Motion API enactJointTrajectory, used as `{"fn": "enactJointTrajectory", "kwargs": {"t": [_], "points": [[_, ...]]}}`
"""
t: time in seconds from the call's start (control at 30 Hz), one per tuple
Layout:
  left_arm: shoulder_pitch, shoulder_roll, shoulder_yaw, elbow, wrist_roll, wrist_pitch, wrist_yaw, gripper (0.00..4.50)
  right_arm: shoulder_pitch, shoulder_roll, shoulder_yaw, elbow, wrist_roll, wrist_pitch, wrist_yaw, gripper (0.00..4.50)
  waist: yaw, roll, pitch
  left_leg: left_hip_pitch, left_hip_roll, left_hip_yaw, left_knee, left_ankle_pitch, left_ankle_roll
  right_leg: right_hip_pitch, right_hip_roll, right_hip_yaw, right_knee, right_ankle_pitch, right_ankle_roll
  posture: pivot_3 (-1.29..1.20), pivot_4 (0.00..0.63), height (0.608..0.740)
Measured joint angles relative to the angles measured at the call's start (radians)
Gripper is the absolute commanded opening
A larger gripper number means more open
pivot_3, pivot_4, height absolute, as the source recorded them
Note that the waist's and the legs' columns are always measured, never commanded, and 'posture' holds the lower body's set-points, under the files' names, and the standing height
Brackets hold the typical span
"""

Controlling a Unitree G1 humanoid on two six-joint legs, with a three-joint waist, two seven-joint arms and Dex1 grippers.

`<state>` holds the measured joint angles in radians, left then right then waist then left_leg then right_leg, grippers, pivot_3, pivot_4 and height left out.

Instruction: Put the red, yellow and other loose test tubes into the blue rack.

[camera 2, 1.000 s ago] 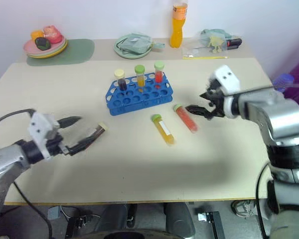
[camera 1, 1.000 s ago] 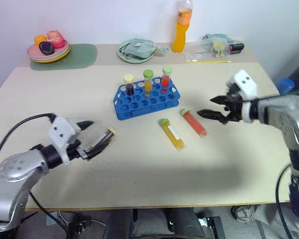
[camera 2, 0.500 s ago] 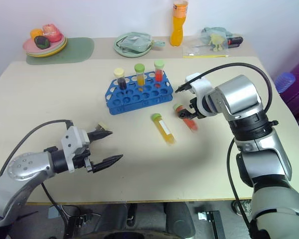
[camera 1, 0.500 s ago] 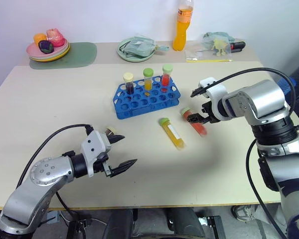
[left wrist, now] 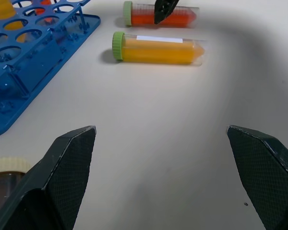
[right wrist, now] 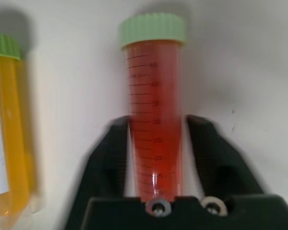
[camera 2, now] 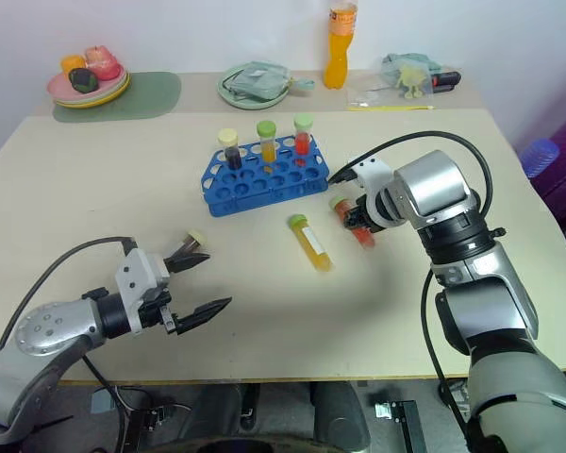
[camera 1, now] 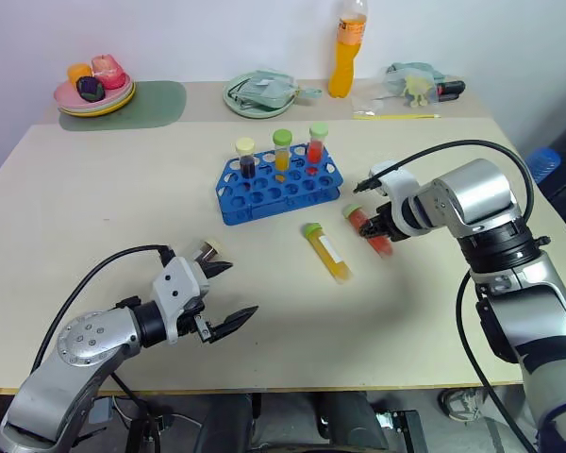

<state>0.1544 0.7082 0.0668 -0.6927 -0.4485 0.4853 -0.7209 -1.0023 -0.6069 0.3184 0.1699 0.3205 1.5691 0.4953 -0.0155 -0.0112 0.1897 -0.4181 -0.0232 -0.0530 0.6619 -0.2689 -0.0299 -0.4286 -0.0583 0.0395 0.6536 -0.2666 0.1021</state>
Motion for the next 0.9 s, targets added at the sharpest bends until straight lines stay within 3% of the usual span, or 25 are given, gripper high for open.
{"fn": "enactJointTrajectory", "kwargs": {"t": [0.1,0.23,0.33,0.43,0.6,0.9], "points": [[0.0,0.001,0.009,0.0,-0.001,0.0,-0.003,4.5,0.0,-0.005,-0.01,-0.024,0.004,-0.018,0.01,0.89,0.0,0.0,0.0,0.0,0.0,0.0,0.0,0.0,0.0,0.0,0.0,0.0,0.0,0.0,0.0,0.0,0.15,0.729],[0.019,-0.002,0.045,0.006,-0.001,-0.009,-0.002,4.5,0.038,-0.002,-0.145,-0.206,0.034,-0.267,0.055,0.89,-0.001,0.0,0.0,0.0,0.001,0.0,0.0,0.0,0.0,0.0,0.001,0.0,0.0,0.0,0.0,0.0,0.15,0.729],[0.017,-0.043,0.05,0.034,0.004,-0.023,0.018,4.5,0.099,0.126,-0.311,-0.255,0.059,-0.531,0.038,0.89,-0.001,-0.001,-0.001,0.003,0.002,0.0,0.001,0.0,0.0,0.003,0.002,0.0,0.0,0.0,0.0,0.0,0.15,0.729],[-0.011,-0.081,0.042,0.067,0.015,-0.037,0.047,4.5,0.187,0.276,-0.376,-0.255,0.079,-0.734,0.008,0.89,0.0,-0.001,-0.001,0.004,0.002,0.0,0.002,0.0,0.0,0.004,0.002,0.0,0.002,0.0,0.0,0.0,0.15,0.729],[-0.084,-0.142,0.021,0.104,0.017,-0.037,0.086,4.5,0.3,0.459,-0.404,-0.083,0.031,-1.152,-0.036,0.89,0.001,-0.001,-0.001,0.005,0.001,0.0,0.003,0.0,0.0,0.004,0.002,0.0,0.005,0.0,0.0,0.0,0.15,0.729],[-0.089,-0.164,0.044,0.096,-0.006,-0.012,0.128,4.5,0.296,0.526,-0.426,0.27,-0.042,-1.59,-0.039,0.89,-0.007,0.0,0.0,0.008,0.001,0.001,0.002,0.001,-0.002,0.003,0.002,0.002,0.008,0.0,0.0,0.0,0.15,0.729]]}}
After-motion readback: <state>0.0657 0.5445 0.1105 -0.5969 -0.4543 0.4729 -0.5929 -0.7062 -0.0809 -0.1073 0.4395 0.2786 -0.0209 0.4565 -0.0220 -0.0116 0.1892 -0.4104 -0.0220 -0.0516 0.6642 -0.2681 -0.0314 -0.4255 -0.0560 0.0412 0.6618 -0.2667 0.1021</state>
